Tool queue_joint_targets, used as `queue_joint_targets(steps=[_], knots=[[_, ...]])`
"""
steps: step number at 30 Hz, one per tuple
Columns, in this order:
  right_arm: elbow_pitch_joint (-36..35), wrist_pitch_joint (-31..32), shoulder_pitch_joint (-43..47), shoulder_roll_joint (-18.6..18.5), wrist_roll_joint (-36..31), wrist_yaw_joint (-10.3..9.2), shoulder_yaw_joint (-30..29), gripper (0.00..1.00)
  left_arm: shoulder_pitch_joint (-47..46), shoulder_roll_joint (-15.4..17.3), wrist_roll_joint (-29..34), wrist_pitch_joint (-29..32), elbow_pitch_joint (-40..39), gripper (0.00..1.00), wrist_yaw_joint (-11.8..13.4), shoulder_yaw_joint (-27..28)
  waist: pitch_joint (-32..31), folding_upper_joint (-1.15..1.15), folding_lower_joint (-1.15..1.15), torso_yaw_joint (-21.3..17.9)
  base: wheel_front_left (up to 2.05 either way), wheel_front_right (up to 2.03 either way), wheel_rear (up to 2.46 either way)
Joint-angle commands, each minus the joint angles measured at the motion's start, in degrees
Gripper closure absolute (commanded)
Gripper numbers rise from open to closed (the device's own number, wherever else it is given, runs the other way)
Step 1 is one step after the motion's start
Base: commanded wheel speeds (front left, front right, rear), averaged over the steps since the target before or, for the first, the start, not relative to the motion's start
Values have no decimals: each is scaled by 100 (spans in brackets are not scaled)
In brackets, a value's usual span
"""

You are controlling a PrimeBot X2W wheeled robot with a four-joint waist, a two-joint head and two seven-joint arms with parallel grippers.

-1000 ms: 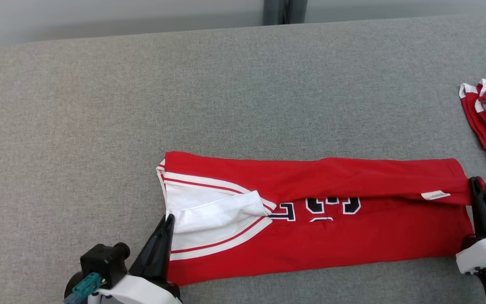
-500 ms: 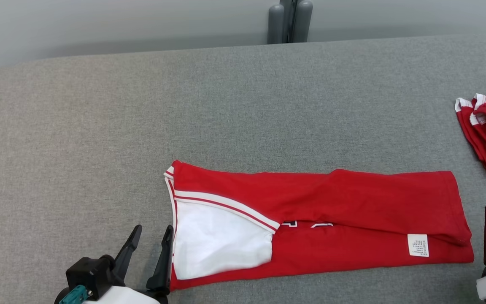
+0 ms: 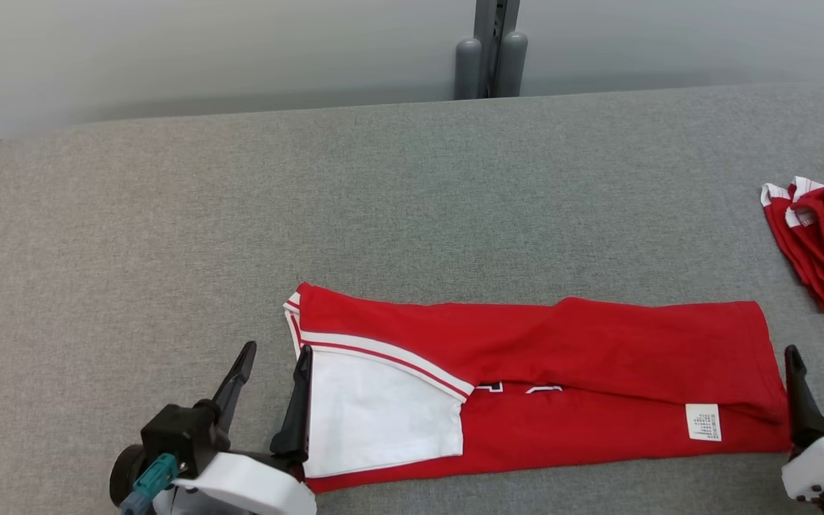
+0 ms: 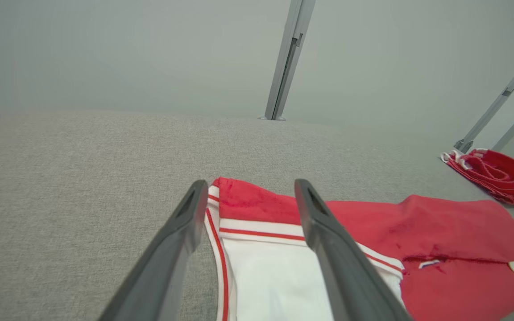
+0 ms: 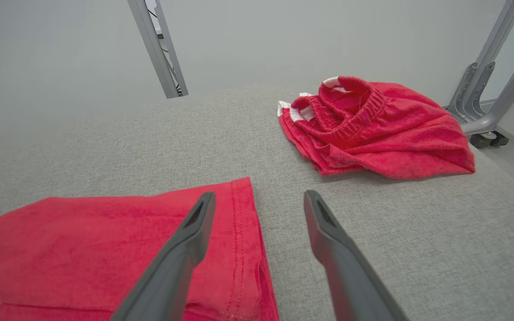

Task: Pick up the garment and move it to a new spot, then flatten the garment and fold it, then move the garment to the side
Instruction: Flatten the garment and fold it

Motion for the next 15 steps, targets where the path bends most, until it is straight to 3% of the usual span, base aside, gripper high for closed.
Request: queue_joint_targets(steps=[1, 15], knots=[[100, 69, -125, -52, -39, 0, 20, 0, -117, -18, 44, -66, 60, 0, 21, 1, -4, 0, 0, 13, 0, 0, 0], [1388, 865, -724, -537, 122, 0, 459, 0, -445, -175, 72, -404, 579, 0, 92, 75, 40, 0, 0, 252, 0, 0, 0]])
